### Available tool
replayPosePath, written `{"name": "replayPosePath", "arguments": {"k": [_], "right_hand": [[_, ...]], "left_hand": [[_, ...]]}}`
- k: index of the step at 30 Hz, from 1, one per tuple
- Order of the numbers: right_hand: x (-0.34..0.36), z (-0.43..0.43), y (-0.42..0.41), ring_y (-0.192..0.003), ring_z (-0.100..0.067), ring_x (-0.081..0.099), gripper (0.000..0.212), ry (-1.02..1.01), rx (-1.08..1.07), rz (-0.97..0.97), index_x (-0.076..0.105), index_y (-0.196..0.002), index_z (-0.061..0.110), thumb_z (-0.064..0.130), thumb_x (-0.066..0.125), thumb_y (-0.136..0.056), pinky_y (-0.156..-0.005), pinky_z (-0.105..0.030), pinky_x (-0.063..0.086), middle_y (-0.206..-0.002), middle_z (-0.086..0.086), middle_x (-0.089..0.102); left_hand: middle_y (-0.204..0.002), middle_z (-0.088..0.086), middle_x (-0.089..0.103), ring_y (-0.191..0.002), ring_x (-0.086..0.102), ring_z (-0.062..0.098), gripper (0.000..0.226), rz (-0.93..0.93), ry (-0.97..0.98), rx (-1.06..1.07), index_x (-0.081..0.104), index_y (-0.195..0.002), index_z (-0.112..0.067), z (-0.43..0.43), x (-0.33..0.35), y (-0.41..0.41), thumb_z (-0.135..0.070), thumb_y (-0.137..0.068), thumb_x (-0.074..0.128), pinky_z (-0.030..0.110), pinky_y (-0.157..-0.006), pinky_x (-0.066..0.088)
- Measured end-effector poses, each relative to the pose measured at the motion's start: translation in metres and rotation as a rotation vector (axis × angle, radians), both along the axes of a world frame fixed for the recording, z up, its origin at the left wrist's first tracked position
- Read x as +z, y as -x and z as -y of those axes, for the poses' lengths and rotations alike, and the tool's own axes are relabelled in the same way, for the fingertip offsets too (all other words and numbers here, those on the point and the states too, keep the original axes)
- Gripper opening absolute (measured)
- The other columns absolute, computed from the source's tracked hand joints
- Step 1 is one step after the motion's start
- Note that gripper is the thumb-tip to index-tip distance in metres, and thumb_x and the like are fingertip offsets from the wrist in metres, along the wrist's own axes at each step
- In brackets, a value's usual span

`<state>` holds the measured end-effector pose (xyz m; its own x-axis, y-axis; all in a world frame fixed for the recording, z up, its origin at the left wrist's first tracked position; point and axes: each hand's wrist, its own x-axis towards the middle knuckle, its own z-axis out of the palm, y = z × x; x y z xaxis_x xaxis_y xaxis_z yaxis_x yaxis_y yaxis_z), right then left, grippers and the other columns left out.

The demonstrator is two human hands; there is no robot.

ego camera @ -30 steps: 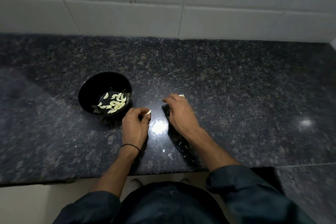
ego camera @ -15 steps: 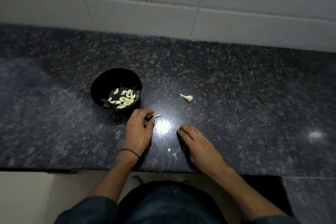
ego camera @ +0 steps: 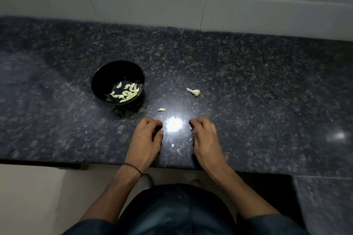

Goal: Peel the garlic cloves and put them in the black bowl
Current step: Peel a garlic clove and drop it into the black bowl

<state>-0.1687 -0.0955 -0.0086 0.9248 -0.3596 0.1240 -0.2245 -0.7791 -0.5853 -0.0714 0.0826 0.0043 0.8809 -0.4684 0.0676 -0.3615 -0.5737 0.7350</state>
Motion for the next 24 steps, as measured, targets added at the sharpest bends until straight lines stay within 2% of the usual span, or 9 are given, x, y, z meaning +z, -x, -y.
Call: {"name": "replayPosePath", "arguments": {"k": [4,6,8,10,13,14,18,22,24], "right_hand": [[0.002,-0.013,-0.007,-0.105,-0.02,0.052,0.031,-0.16,0.083,0.068,0.062,-0.126,0.004,0.009,0.045,-0.1,-0.094,-0.024,0.043,-0.12,-0.006,0.053],[0.011,-0.003,-0.01,-0.101,-0.011,0.052,0.035,-0.257,0.035,0.132,0.064,-0.125,-0.001,0.005,0.042,-0.098,-0.094,-0.015,0.041,-0.115,-0.006,0.054],[0.017,0.012,-0.014,-0.103,-0.01,0.051,0.035,-0.242,0.003,0.136,0.065,-0.123,-0.003,0.0,0.042,-0.097,-0.095,-0.007,0.036,-0.115,-0.008,0.055],[0.015,0.025,-0.017,-0.109,-0.018,0.052,0.033,-0.153,0.028,0.085,0.065,-0.125,0.001,0.007,0.044,-0.099,-0.098,-0.013,0.036,-0.12,-0.009,0.057],[0.005,0.025,-0.014,-0.117,-0.024,0.048,0.036,-0.011,0.12,-0.02,0.062,-0.128,0.009,0.026,0.043,-0.104,-0.102,-0.036,0.042,-0.128,-0.008,0.055],[0.004,0.019,-0.012,-0.118,-0.025,0.047,0.037,0.022,0.146,-0.042,0.061,-0.128,0.011,0.033,0.043,-0.104,-0.103,-0.04,0.042,-0.129,-0.007,0.053],[0.001,-0.012,0.006,-0.121,-0.027,0.048,0.049,0.081,0.251,-0.065,0.06,-0.13,0.01,0.046,0.055,-0.097,-0.105,-0.039,0.043,-0.132,-0.01,0.053],[-0.007,-0.025,0.019,-0.111,-0.023,0.051,0.028,0.134,0.307,0.026,0.063,-0.121,0.009,0.019,0.068,-0.096,-0.092,-0.037,0.05,-0.124,-0.007,0.057],[-0.013,-0.02,0.02,-0.111,-0.023,0.052,0.029,0.117,0.321,0.073,0.066,-0.12,0.008,0.006,0.071,-0.092,-0.093,-0.033,0.048,-0.123,-0.008,0.06]], "left_hand": [[-0.112,0.0,0.055,-0.102,0.059,0.018,0.02,0.019,-0.041,-0.013,0.068,-0.108,-0.009,-0.001,-0.002,0.008,-0.007,-0.088,0.068,0.034,-0.095,0.05],[-0.117,0.002,0.056,-0.109,0.057,0.02,0.022,0.032,-0.065,-0.004,0.068,-0.11,-0.007,-0.002,-0.002,0.012,-0.007,-0.088,0.069,0.03,-0.1,0.045],[-0.124,0.003,0.056,-0.117,0.053,0.02,0.026,0.034,-0.087,0.008,0.067,-0.114,-0.006,-0.002,-0.001,0.018,-0.006,-0.088,0.069,0.028,-0.105,0.041],[-0.13,0.005,0.055,-0.121,0.051,0.022,0.031,0.043,-0.117,0.006,0.065,-0.119,-0.007,-0.003,-0.003,0.023,-0.006,-0.088,0.069,0.031,-0.108,0.039],[-0.134,0.005,0.054,-0.123,0.05,0.025,0.035,0.06,-0.151,0.015,0.063,-0.123,-0.009,-0.002,-0.005,0.028,-0.006,-0.088,0.067,0.034,-0.109,0.038],[-0.135,0.004,0.054,-0.123,0.05,0.025,0.036,0.065,-0.155,0.025,0.062,-0.123,-0.01,-0.002,-0.005,0.03,-0.006,-0.088,0.067,0.033,-0.109,0.038],[-0.135,0.004,0.055,-0.123,0.052,0.025,0.038,0.07,-0.161,0.075,0.063,-0.122,-0.01,0.003,-0.005,0.034,-0.002,-0.086,0.066,0.026,-0.109,0.034],[-0.136,0.004,0.056,-0.126,0.05,0.023,0.036,0.064,-0.163,0.12,0.063,-0.123,-0.01,0.006,-0.005,0.041,0.0,-0.088,0.064,0.01,-0.109,0.022],[-0.137,0.003,0.056,-0.127,0.049,0.022,0.036,0.06,-0.159,0.136,0.063,-0.123,-0.01,0.006,-0.005,0.045,0.0,-0.089,0.063,0.007,-0.108,0.019]]}}
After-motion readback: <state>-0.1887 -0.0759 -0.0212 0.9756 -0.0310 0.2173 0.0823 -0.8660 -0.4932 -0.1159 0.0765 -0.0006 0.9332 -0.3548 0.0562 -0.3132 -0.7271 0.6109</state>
